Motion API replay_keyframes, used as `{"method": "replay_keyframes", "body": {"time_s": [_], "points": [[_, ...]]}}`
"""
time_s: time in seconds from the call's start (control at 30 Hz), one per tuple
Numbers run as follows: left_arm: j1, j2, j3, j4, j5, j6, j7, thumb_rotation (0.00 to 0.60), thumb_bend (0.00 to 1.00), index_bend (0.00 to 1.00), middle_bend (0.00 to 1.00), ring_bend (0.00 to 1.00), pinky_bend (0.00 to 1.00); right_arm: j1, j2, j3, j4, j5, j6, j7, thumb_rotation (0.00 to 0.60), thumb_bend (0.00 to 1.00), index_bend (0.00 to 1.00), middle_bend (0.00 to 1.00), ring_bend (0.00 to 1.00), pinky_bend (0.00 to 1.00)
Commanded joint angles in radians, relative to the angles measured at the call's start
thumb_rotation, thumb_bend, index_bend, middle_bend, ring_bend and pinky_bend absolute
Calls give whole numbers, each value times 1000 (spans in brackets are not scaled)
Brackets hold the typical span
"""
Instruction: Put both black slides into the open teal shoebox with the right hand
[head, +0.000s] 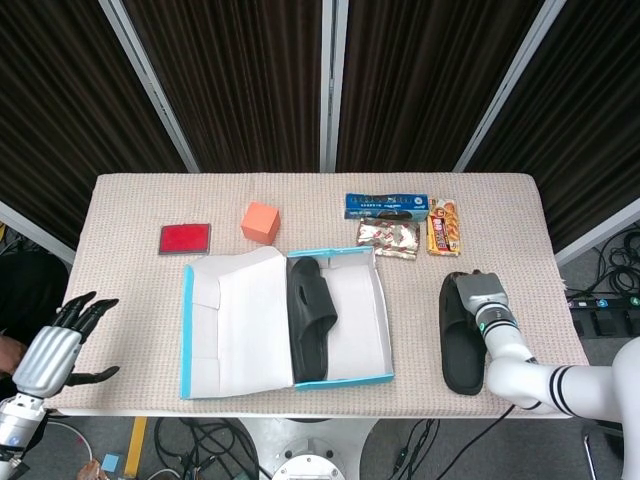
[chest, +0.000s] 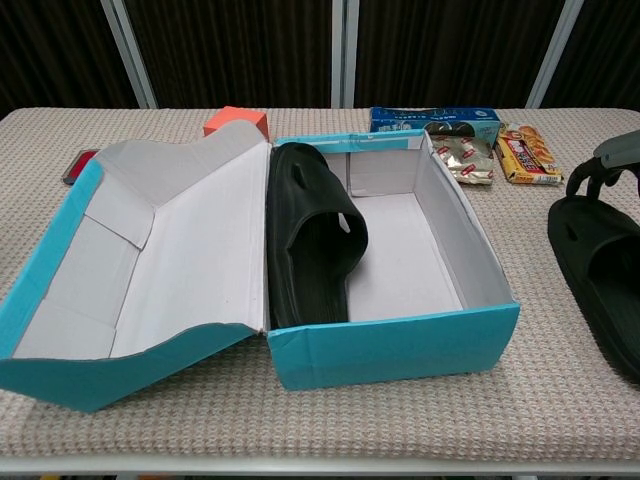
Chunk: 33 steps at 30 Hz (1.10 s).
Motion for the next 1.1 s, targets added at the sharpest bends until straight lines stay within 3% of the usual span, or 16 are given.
{"method": "replay_keyframes", "body": {"time_s": [0.03, 0.6, 0.87, 1.1], "points": [[-2, -2, 0, 0, 0, -3, 1, 600, 0, 108, 146, 12, 89, 0, -6, 3, 7, 11, -1, -10, 600, 25, 148, 180, 98, 259], [4, -5, 7, 12, -1, 0, -9, 600, 0, 108, 146, 12, 89, -11, -35, 17, 30, 50, 17, -60, 600, 26, 224, 233, 153, 310], [3, -7, 8, 15, 1, -2, -9, 600, 0, 108, 147, 12, 89, -34, -59, 46, 41, 52, 74, -65, 600, 64, 316, 304, 246, 460], [-15, -8, -9, -24, -25, -32, 28, 600, 0, 108, 146, 12, 89, -59, -67, 81, 51, 32, 89, -59, 600, 83, 379, 355, 304, 522]]}}
